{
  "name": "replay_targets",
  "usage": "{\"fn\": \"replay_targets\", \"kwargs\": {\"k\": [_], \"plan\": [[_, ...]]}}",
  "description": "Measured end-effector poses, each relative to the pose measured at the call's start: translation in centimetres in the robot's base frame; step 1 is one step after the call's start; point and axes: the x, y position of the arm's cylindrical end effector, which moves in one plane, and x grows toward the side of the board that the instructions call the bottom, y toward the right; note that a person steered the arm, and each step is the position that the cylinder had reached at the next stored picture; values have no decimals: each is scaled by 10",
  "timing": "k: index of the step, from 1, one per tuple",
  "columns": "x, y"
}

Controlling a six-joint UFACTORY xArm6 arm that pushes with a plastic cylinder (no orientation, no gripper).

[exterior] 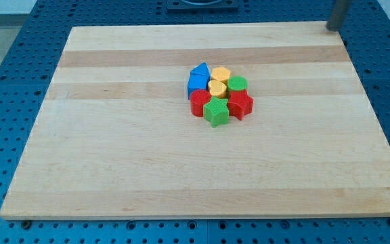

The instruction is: Slightly push the blue triangle into the group of blocks

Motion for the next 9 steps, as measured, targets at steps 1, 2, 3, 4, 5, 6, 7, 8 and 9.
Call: {"fn": "replay_targets", "kwargs": {"k": [1, 2, 3, 4, 5, 6, 7, 8, 9], "plan": [[0, -58], [7, -123], [27, -185], [47, -242], [62, -287], [75, -306], [95, -306], [111, -306], [120, -306]]}}
